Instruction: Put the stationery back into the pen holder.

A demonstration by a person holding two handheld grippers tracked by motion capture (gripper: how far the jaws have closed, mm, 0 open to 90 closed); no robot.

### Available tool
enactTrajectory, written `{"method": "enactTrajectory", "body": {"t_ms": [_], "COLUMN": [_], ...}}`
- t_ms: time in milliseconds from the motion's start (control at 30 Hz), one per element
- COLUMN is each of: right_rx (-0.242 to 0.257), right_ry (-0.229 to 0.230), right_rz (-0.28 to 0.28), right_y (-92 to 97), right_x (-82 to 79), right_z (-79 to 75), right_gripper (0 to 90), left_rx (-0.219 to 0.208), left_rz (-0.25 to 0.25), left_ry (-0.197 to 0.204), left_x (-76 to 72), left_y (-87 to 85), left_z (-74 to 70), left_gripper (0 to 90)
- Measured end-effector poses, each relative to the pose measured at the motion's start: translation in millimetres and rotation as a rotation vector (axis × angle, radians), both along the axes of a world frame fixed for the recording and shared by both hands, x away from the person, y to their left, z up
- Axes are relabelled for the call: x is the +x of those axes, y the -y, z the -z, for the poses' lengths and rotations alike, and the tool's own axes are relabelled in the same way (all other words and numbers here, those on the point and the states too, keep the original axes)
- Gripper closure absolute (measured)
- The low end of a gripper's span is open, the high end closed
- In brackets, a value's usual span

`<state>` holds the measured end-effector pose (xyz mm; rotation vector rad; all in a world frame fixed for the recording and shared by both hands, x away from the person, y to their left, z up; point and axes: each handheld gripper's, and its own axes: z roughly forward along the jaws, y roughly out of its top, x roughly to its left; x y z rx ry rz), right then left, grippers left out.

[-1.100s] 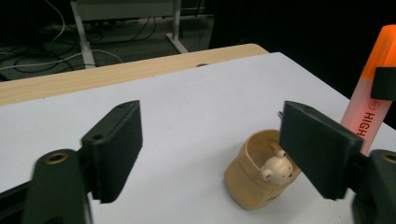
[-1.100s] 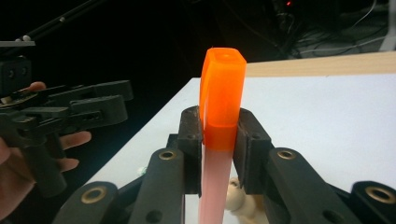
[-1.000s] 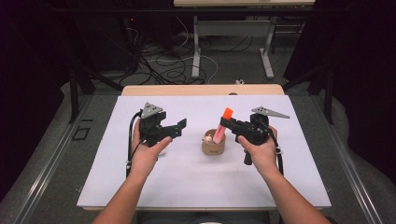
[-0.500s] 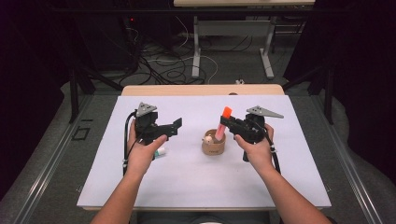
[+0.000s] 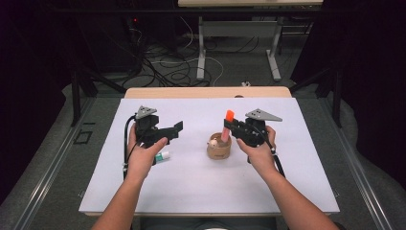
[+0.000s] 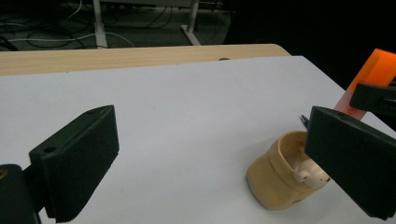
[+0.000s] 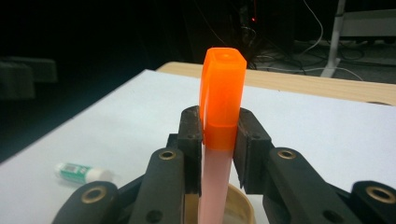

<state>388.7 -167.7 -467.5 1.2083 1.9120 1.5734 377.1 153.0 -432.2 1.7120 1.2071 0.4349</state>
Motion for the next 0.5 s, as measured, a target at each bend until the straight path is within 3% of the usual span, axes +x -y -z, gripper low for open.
{"method": "enactTrajectory", "body": {"t_ms": [367, 500], "right_rx": [-0.11, -0.127], "right_ry": [0.029, 0.026], "right_rz": [0.004, 0.0], "right_y": [-6.4, -8.1], "right_x": [0.2, 0.3], "right_z": [22.8, 29.0], "right_gripper": [74.7, 74.6], "left_rx": [0.001, 0.0], "left_rz": [0.006, 0.008], "left_ry": [-0.014, -0.017], "left_x": [1.0, 1.4], "left_y": [0.2, 0.3], "left_z": [2.4, 3.7], "left_gripper": [4.4, 4.5]}}
